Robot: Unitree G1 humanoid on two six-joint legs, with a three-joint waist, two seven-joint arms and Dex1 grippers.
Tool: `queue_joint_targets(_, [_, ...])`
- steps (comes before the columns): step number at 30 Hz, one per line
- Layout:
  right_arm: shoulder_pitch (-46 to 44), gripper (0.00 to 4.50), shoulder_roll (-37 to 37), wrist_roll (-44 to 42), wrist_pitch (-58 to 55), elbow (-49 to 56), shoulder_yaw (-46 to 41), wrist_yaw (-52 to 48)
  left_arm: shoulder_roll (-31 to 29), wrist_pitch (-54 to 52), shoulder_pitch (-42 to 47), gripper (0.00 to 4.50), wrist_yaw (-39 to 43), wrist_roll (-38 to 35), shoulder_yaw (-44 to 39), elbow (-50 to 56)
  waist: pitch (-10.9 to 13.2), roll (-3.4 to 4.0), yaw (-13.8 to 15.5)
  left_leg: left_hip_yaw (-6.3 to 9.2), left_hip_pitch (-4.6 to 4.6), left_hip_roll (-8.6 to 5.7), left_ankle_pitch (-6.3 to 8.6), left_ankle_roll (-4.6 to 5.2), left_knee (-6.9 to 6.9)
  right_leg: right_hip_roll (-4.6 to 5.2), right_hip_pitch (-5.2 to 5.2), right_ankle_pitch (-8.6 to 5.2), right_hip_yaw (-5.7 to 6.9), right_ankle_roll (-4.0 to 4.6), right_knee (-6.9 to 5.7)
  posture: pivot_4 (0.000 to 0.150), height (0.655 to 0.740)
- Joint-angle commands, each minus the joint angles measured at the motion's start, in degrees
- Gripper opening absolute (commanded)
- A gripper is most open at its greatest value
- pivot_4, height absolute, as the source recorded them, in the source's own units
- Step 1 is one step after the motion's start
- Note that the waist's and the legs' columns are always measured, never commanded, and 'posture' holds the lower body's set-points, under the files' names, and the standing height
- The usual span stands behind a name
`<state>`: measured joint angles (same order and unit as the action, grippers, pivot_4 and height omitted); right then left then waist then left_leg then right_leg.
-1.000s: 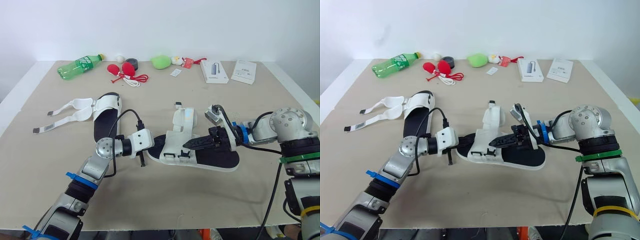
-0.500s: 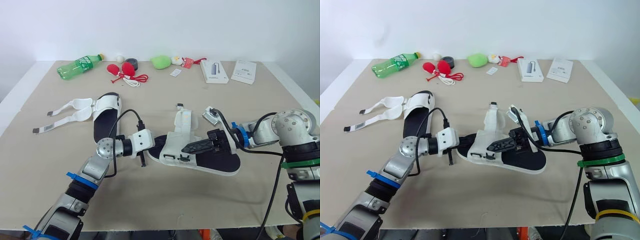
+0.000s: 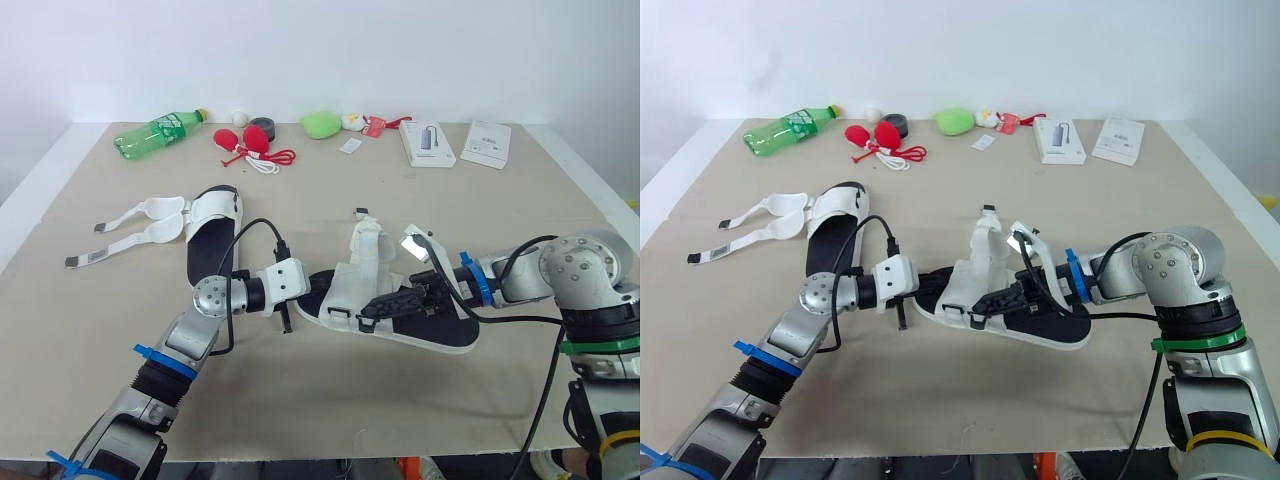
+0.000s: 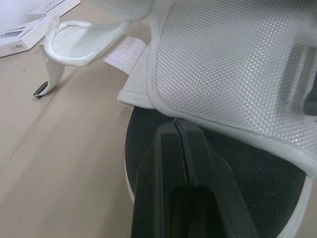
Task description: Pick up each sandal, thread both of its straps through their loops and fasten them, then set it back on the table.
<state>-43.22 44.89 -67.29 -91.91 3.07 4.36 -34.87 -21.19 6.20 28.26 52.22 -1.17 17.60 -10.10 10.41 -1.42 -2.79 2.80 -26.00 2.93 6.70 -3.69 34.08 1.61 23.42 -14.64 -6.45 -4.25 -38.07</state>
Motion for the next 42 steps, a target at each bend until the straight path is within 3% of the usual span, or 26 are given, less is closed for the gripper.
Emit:
queue_joint_targets(1, [-2.7,1.87,-1.1,1.8,0.9,-1.1,-2.4,-1.2,-0.6,-0.7,-0.9,0.0,1.1,0.7,1.0,-0.7,0.0,0.0,0.0,0.01,0.0,0.0,0.0,0.0,-0.01,0.0,0.0,-0.01,0.0,0.01,0.0,0.15,0.74])
queue_joint_targets(9, [-9.2,1.87,-4.2,6.9,3.3,-7.9,-3.0,-1.9,-0.4,-0.8,-1.1,0.0,1.2,0.7,1.1,-0.4,0.0,0.0,-0.1,-0.02,0.0,0.01,0.0,0.01,0.03,0.0,0.01,0.03,0.0,0.0,0.0,0.15,0.74])
queue_joint_targets(10, [-9.4,1.48,-4.5,7.3,3.2,-8.2,-3.1,-2.0,-0.4,-0.8,-1.1,0.0,1.2,0.7,1.1,-0.4,0.0,0.0,-0.1,-0.01,0.0,0.01,0.0,0.0,0.02,-0.01,0.01,0.02,0.0,0.0,0.0,0.15,0.74])
queue_joint_targets(11, [-9.4,1.37,-4.7,7.5,3.2,-8.3,-3.2,-2.1,-0.4,-0.8,-1.2,0.0,1.2,0.7,1.1,-0.3,0.0,0.01,-0.1,-0.01,0.0,0.01,0.0,0.0,0.01,-0.01,0.01,0.02,0.0,0.0,0.0,0.15,0.74])
queue_joint_targets(12, [-9.3,0.79,-5.0,7.7,3.1,-8.3,-3.5,-2.1,-0.5,-0.8,-1.2,0.0,1.2,0.7,1.0,-0.3,0.0,0.0,-0.1,0.0,-0.02,0.0,0.0,0.01,0.0,-0.01,0.01,0.01,0.0,-0.02,0.0,0.15,0.74])
queue_joint_targets(13, [-9.1,0.79,-5.1,7.5,2.8,-8.0,-3.9,-2.6,-0.6,-0.8,-1.4,0.0,1.2,0.7,1.0,-0.3,0.0,0.01,-0.1,0.0,-0.02,0.0,0.0,0.01,0.01,-0.01,0.01,0.01,0.0,-0.02,0.0,0.15,0.74])
queue_joint_targets(14, [-8.6,0.13,-5.0,7.2,2.4,-7.6,-4.2,-3.0,-0.6,-0.8,-1.5,0.0,1.2,0.7,0.9,-0.2,0.0,0.01,-0.1,0.0,-0.02,0.0,0.0,0.01,0.0,-0.01,0.01,0.02,0.0,-0.04,0.0,0.15,0.74])
queue_joint_targets(27, [3.3,0.13,-3.8,5.7,-0.4,5.8,-6.9,-4.3,-0.7,-1.3,-2.2,0.0,1.1,0.8,1.1,0.7,0.0,-0.01,0.0,0.05,-0.02,0.0,0.01,0.03,0.03,-0.01,-0.01,0.0,0.04,-0.02,0.0,0.15,0.74])
queue_joint_targets(32, [6.4,0.13,-1.0,6.7,4.2,11.0,-4.8,-8.8,-0.6,-1.3,-1.9,0.0,1.3,0.7,1.2,0.5,0.0,-0.01,0.1,0.05,-0.03,0.0,0.01,0.02,0.04,0.0,-0.02,-0.01,0.04,-0.01,0.0,0.15,0.74])
queue_joint_targets(35, [5.9,1.01,5.2,9.3,12.3,11.5,-2.5,-19.1,-0.6,-1.2,-2.0,0.0,1.4,0.7,1.2,0.5,0.0,0.0,0.1,0.04,-0.03,-0.01,0.01,0.02,0.03,0.01,-0.01,-0.02,0.04,-0.01,0.01,0.15,0.74])
queue_joint_targets(42, [4.4,4.21,13.2,12.1,18.1,4.7,-2.1,-32.3,-1.0,-1.1,-2.0,0.0,1.5,0.6,1.0,0.4,0.0,0.0,0.0,-0.03,0.02,0.01,0.02,0.01,0.1,0.03,0.0,0.03,0.04,0.05,0.03,0.15,0.74])
